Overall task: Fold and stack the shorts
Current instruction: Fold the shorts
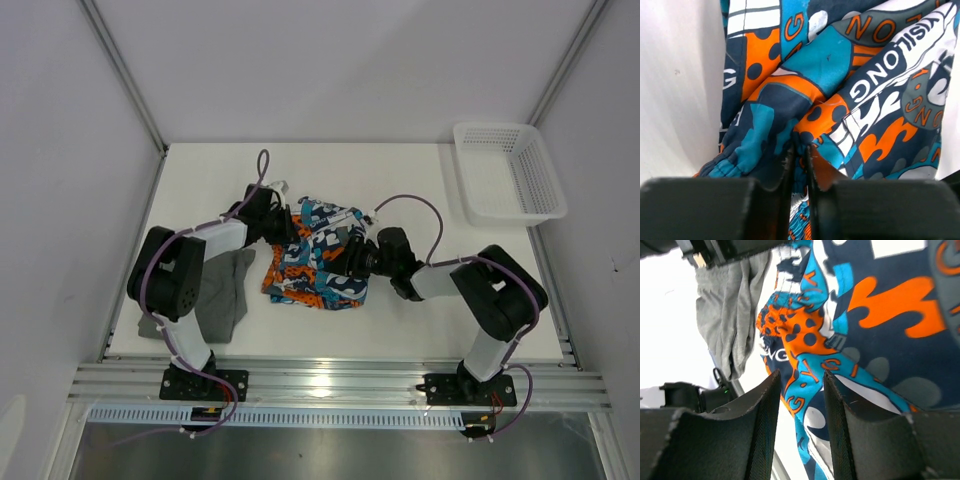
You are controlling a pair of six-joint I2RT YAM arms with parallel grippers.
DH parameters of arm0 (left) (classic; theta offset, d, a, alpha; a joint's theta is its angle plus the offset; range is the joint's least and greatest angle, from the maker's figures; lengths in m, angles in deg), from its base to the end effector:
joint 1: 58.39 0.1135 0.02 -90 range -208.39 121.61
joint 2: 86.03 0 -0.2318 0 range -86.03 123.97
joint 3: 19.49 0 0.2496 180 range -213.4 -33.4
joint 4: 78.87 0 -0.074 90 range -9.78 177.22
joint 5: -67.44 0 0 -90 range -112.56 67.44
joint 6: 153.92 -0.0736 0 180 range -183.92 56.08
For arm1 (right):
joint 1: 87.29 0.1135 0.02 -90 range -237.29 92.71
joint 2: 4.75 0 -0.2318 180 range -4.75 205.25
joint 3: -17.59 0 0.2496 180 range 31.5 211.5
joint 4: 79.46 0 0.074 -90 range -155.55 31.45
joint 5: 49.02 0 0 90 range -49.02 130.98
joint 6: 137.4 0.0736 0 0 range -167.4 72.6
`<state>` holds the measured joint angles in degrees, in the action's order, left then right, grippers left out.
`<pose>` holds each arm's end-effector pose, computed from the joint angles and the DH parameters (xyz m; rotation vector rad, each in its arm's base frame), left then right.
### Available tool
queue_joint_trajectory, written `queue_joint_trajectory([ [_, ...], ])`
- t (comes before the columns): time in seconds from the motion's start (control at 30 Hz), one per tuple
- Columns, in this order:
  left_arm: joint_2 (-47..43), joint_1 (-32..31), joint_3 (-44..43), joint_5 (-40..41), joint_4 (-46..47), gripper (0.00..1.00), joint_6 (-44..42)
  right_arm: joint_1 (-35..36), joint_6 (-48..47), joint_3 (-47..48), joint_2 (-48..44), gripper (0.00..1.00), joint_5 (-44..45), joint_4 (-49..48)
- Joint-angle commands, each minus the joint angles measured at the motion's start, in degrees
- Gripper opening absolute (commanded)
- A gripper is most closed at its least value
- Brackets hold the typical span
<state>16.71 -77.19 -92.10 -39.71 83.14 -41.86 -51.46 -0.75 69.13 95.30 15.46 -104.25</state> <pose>0.3559 -0.1441 0.1068 0.0723 2.4760 -0.6798 0.2687 0.2331 0.0983 -0.1159 2.2115 1.3159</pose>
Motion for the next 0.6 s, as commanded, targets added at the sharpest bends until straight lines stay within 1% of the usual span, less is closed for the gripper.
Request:
queue_joint_trajectory([
  [0.0, -0.5, -0.4, -2.5, -1.5, 0.2, 0.12, -0.2, -0.5, -4.7, 2.3, -3.8, 0.42, 3.5, 6.5],
  [0.03, -1.1, -0.4, -2.9, -3.1, 0.4, 0.04, 1.0, -0.8, -5.3, 2.4, -4.6, 0.43, 4.0, 7.2],
  [0.07, -1.3, -0.2, -3.3, -3.9, 0.5, 0.0, 1.6, -0.9, -5.9, 2.5, -4.9, 0.42, 4.4, 7.9],
  [0.23, -2.5, 0.2, -7.5, -7.8, -0.8, 0.0, 5.7, -2.3, -6.8, 2.2, -5.7, 0.41, 3.3, 8.9],
  [0.37, -1.2, 2.7, -7.6, -14.8, 2.2, 0.0, 11.0, -1.2, -6.7, 0.4, -5.8, 0.39, 2.3, 7.9],
  [0.57, 0.5, 5.7, -7.1, -13.4, 1.4, 0.0, 13.6, 2.3, -6.9, -3.9, -4.9, 0.39, 4.7, 6.7],
])
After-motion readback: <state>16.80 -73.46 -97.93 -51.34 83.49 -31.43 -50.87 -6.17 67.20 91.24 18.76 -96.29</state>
